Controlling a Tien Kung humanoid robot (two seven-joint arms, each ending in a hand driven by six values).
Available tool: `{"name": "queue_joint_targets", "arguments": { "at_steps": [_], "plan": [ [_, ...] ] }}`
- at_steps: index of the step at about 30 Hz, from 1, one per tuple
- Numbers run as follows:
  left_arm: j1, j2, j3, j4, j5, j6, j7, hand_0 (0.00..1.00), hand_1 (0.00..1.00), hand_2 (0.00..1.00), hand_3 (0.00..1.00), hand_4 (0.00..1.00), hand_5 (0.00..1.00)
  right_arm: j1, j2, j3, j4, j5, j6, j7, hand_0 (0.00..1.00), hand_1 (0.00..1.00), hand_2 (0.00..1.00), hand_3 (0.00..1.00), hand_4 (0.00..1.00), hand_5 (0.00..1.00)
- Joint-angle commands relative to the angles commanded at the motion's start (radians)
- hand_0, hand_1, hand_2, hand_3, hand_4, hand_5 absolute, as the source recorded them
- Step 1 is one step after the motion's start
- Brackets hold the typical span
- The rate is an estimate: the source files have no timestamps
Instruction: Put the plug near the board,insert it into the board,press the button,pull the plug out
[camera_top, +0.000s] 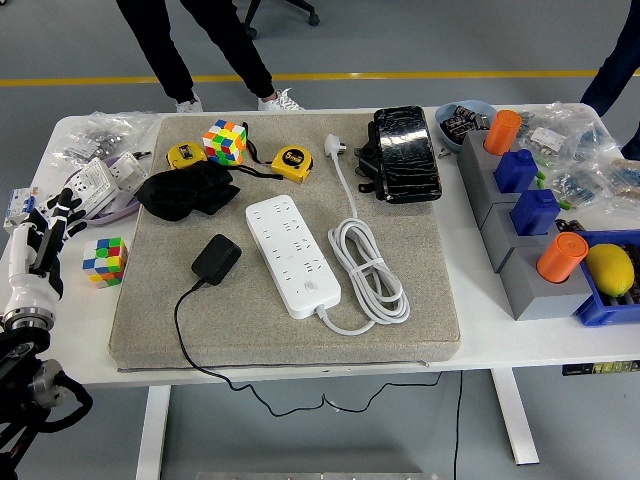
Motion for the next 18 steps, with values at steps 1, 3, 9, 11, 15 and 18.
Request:
{"name": "queue_joint_targets", "arguments": {
  "at_steps": [1, 3, 9, 11, 15, 18],
  "plan": [
    [0.000, -0.001, -0.002, -0.001, 0.001, 0.000, 0.001, 0.663, 0.700, 0.687, 0.689, 0.930, 0.663, 0.001, -0.001, 0.000, 0.000, 0.000, 0.000, -0.001, 0.570, 0.642, 0.627, 0.541, 0.925, 0.491],
    [-0.001, -0.004, -0.006, -0.004, 0.006, -0.003, 0.007, 0.663, 0.695, 0.680, 0.689, 0.927, 0.660, 0.001, -0.002, -0.002, 0.000, 0.002, 0.002, -0.004, 0.570, 0.642, 0.627, 0.541, 0.925, 0.493],
    [-0.009, -0.007, -0.009, -0.012, 0.015, -0.006, 0.016, 0.657, 0.690, 0.674, 0.689, 0.926, 0.659, 0.000, 0.003, 0.014, -0.002, 0.003, 0.002, -0.003, 0.571, 0.643, 0.628, 0.542, 0.925, 0.491],
    [-0.016, -0.008, -0.008, -0.014, 0.019, -0.007, 0.020, 0.657, 0.690, 0.674, 0.689, 0.926, 0.659, -0.001, 0.005, 0.027, -0.001, -0.003, 0.002, -0.003, 0.571, 0.643, 0.628, 0.542, 0.925, 0.491],
    [-0.025, -0.012, -0.012, -0.021, 0.031, -0.007, 0.024, 0.649, 0.689, 0.668, 0.689, 0.924, 0.656, -0.003, 0.005, 0.029, 0.000, -0.001, 0.004, -0.007, 0.571, 0.643, 0.629, 0.542, 0.925, 0.492],
    [-0.027, -0.012, -0.017, -0.025, 0.035, -0.007, 0.025, 0.649, 0.689, 0.668, 0.689, 0.924, 0.656, -0.004, 0.004, 0.033, 0.000, -0.002, 0.007, -0.010, 0.571, 0.643, 0.629, 0.542, 0.925, 0.492]
  ]
}}
